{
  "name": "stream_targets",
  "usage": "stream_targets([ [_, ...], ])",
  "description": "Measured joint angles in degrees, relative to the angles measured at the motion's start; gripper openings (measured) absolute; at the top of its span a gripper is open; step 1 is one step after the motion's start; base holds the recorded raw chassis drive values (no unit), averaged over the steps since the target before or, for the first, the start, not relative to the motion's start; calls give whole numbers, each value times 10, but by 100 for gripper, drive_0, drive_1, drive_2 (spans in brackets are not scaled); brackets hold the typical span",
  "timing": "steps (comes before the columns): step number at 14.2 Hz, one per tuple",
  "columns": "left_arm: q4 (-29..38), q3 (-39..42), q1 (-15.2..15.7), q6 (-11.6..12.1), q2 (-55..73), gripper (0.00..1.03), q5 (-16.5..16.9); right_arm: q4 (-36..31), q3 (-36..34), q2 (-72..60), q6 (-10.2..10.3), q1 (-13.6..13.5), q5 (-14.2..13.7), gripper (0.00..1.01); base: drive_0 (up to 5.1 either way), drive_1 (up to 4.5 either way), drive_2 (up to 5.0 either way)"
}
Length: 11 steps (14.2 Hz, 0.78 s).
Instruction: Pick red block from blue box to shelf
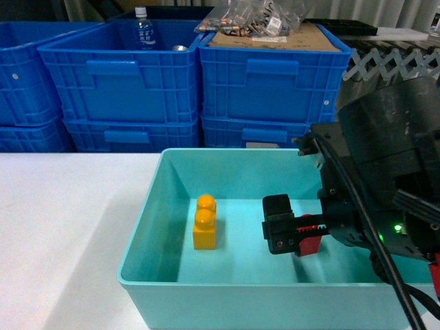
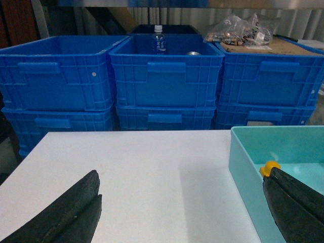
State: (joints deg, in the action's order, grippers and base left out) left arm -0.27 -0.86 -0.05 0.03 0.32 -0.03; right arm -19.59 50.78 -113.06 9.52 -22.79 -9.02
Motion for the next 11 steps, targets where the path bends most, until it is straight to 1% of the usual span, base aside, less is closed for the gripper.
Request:
stream_targets([
  [2, 0, 0, 0, 0, 0, 98, 0, 12, 28, -25, 13, -2, -1, 98, 0, 0, 0],
  [5, 0, 0, 0, 0, 0, 98, 0, 29, 76, -62, 24, -2, -5, 98, 0, 0, 0],
  [7, 0, 0, 0, 0, 0, 98, 0, 47, 91, -90, 32, -2, -4, 98, 0, 0, 0],
  [8, 0, 0, 0, 0, 0, 98, 0, 51, 97, -101, 37, -2, -9, 91, 0, 0, 0],
  [10, 0, 0, 0, 0, 0, 98, 0, 54, 100, -106, 42, -2, -11, 70, 0, 0, 0],
  [11, 0, 0, 0, 0, 0, 98, 0, 52, 100, -106, 44, -2, -11, 57, 0, 0, 0],
])
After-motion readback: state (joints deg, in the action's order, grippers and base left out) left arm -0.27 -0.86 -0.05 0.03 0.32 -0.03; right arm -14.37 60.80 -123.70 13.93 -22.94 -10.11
